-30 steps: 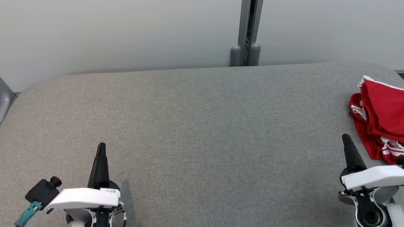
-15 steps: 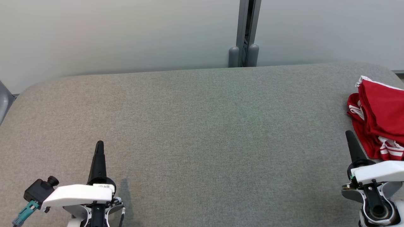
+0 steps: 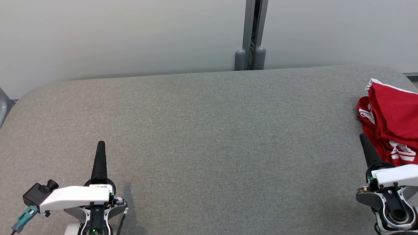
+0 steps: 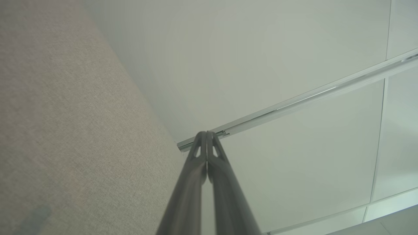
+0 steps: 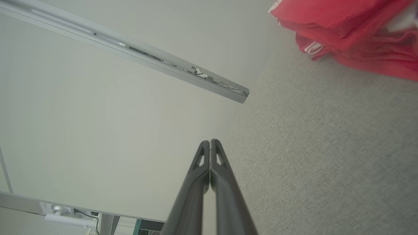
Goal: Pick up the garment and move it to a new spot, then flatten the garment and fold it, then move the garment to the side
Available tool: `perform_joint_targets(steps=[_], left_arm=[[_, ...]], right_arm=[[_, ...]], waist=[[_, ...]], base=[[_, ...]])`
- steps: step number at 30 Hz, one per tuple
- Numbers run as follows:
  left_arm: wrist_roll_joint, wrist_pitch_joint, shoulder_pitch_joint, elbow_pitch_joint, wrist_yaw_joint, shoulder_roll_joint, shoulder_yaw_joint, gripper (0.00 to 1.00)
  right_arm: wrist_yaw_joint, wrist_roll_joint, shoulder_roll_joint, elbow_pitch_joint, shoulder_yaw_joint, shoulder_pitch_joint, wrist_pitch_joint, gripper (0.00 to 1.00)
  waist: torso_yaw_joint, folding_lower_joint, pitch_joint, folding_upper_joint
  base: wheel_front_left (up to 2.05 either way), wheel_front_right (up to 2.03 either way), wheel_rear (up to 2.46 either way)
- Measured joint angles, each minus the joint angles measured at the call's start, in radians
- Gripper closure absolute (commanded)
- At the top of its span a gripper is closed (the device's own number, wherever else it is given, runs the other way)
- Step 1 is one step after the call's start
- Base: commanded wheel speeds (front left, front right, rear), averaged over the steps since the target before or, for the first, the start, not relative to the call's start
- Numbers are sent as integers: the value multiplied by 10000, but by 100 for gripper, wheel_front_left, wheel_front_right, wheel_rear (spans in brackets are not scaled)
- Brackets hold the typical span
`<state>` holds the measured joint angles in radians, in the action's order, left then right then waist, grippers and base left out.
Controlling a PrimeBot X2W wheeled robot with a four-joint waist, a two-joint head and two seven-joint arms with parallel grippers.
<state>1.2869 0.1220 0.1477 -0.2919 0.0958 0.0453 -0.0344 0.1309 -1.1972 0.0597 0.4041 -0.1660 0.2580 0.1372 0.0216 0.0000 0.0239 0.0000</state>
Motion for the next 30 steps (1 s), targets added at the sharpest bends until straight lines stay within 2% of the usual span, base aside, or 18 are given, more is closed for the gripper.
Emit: perform_joint_targets(steps=[30], left_arm=[[2157, -345, 443, -399, 192, 12, 134, 100]], right_arm=[[0, -2366, 59, 483, -514, 512, 901, 100]], waist=[[-124, 0, -84, 0]], base=[[0, 0, 0]])
